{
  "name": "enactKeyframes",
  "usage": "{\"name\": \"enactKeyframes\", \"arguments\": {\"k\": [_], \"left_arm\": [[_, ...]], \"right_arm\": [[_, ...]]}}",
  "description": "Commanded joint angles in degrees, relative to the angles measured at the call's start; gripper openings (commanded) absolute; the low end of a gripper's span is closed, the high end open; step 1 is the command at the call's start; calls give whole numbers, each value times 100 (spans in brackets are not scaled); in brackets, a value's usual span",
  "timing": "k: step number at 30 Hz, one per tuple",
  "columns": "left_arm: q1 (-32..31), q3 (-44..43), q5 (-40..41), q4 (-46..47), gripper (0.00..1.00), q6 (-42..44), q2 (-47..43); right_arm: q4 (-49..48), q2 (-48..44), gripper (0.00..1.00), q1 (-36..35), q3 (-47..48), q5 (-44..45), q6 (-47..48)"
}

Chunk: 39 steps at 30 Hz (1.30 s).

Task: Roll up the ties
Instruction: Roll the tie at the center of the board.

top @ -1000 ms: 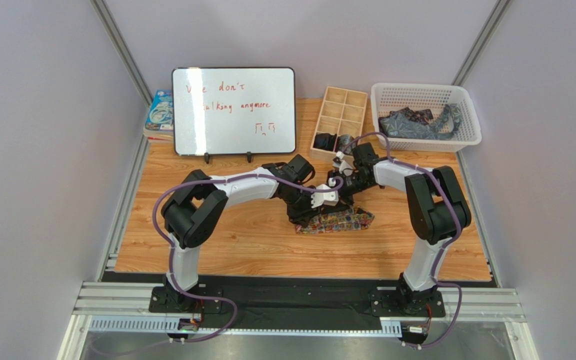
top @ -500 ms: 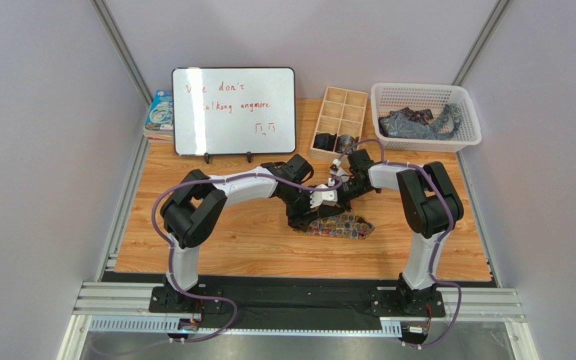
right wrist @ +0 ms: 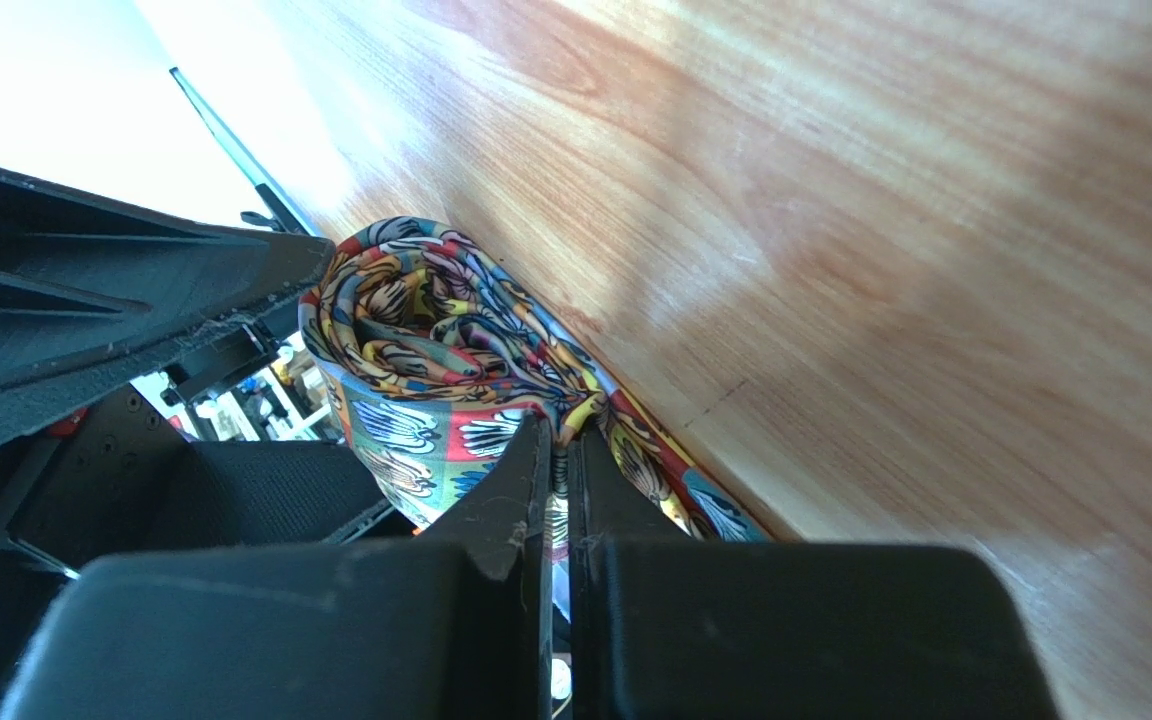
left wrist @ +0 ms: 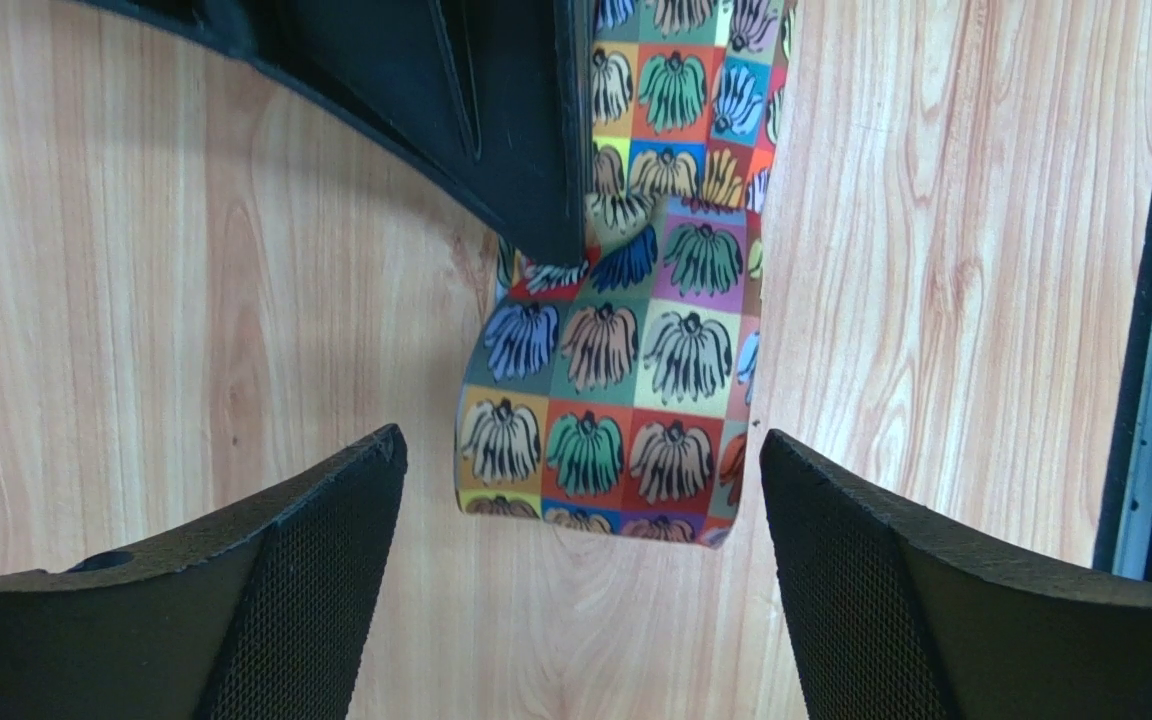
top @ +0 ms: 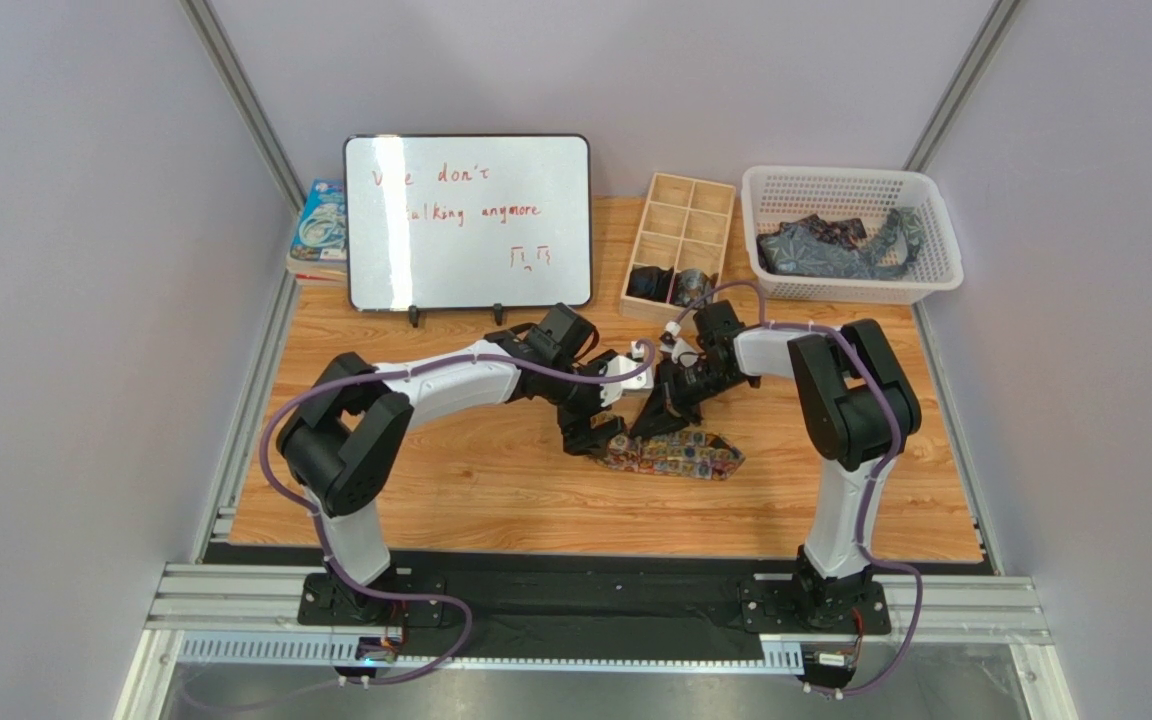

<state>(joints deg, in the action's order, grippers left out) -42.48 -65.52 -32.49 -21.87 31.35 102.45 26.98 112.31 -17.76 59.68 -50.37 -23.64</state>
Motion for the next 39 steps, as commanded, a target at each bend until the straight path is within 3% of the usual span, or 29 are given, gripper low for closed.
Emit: {"name": "enactKeyframes", "arguments": {"k": [1,6,11,16,19,25,29,39], "left_arm": [[-76,-207,-310,350,94,134,178],[-155,-190,-319,508,93,117,389],[-270,-233,-232,482,67,73,609],[-270,-181,120,289,36,11,636],[-261,-146,182,227,30,37,600],[-261,-224,199,139,27,11,600],[-261,-304,68,60,28,2,513],[-261,-357,164,-747,42,581,205]], "right_arm": [[-360,80,0,-61,79,739,193],[-369,63,0,-96,166,774,281],[-36,28,4,-70,447,713,421],[1376,-147,21,185,1036,607,1044],[1931,-245,26,422,1098,590,1360],[2443,-394,24,405,906,563,1643],[2505,-307,21,107,782,1019,1801],[2812,634,19,53,1239,2531,1810]]}}
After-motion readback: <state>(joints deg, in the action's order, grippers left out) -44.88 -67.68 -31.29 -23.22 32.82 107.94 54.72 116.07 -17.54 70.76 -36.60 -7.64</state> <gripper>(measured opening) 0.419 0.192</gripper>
